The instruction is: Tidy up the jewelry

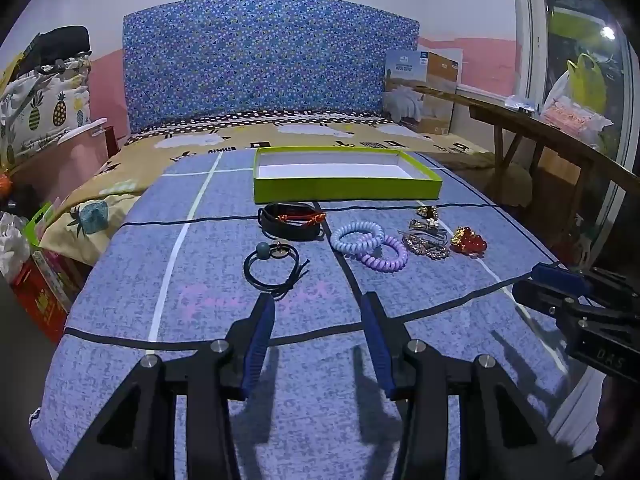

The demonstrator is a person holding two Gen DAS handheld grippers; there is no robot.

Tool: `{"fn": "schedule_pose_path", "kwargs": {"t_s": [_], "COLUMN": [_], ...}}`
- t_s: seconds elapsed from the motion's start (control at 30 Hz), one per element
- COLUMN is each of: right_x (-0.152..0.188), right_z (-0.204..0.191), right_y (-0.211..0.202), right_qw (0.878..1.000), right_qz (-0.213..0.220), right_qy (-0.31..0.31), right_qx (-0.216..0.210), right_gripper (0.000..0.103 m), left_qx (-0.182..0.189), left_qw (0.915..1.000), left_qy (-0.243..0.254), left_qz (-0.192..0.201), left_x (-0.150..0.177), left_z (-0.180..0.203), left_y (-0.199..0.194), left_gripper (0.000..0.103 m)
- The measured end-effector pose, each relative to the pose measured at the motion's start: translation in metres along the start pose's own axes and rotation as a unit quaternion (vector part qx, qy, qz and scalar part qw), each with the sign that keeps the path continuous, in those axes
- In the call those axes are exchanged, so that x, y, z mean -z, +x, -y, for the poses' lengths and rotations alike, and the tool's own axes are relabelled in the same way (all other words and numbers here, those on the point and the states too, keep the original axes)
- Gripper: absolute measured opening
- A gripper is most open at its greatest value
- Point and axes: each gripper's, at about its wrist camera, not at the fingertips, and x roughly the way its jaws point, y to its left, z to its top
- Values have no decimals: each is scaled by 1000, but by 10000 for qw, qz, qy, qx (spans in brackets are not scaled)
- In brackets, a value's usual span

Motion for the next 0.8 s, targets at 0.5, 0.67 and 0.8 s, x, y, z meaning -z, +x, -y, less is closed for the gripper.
{"fn": "schedule_pose_path", "kwargs": {"t_s": [0.5,0.67,0.8], "right_x": [-2,-2,-1], "right_z": [1,1,0], "right_y": [2,1,1], "right_qw": [10000,10000,10000], "right_qz": [14,12,17], "right_qy": [-15,-13,-18], "right_qx": [-5,-8,-5], "right_gripper": [40,40,40], "left_qx": [-24,-23,-21], "left_qw": [10000,10000,10000], "left_qy": [6,13,8], "left_qz": [52,47,43], "left_x": [0,0,0], "left_z": [3,2,2], "left_y": [0,0,0], "left_gripper": [47,47,47]}}
